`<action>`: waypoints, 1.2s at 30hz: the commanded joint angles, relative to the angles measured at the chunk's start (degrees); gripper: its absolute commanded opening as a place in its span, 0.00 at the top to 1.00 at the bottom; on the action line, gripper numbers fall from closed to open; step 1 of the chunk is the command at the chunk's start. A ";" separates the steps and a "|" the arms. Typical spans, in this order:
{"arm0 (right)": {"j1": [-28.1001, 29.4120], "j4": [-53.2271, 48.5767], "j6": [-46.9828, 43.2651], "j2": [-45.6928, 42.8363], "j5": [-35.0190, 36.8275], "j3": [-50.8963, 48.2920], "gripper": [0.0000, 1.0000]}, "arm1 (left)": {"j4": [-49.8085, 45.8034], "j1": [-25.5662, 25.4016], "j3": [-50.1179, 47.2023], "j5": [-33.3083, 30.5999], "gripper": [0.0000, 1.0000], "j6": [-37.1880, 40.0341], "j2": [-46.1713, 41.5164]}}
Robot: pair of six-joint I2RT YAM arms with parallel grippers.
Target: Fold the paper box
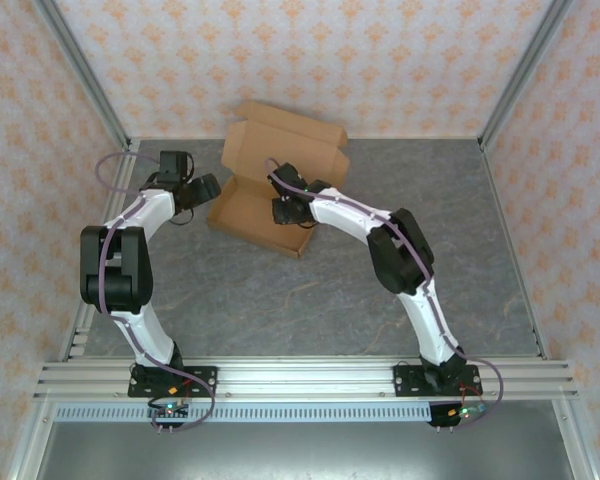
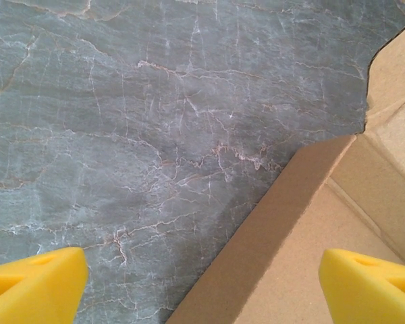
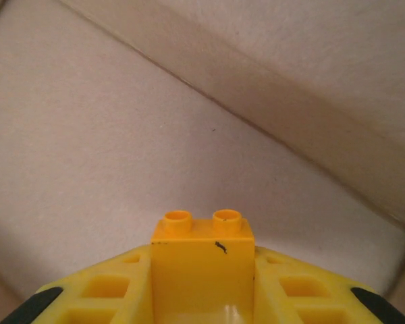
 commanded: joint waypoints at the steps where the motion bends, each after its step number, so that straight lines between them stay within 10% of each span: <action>1: 0.01 -1.20 0.34 1.98 0.57 3.97 0.60 | -2.40 0.29 2.43 0.18 0.10 1.33 0.17; 6: -0.01 -4.01 -0.70 0.88 1.33 5.84 0.36 | -2.74 0.40 4.48 3.09 0.10 2.92 2.57; 22: -1.98 5.75 4.78 -32.37 5.08 -31.03 0.31 | 0.47 -0.35 10.76 14.15 0.12 5.87 12.38; 36: -8.40 13.51 12.21 -23.50 -0.83 -31.58 0.32 | 2.16 -3.26 7.55 13.94 0.21 3.84 11.97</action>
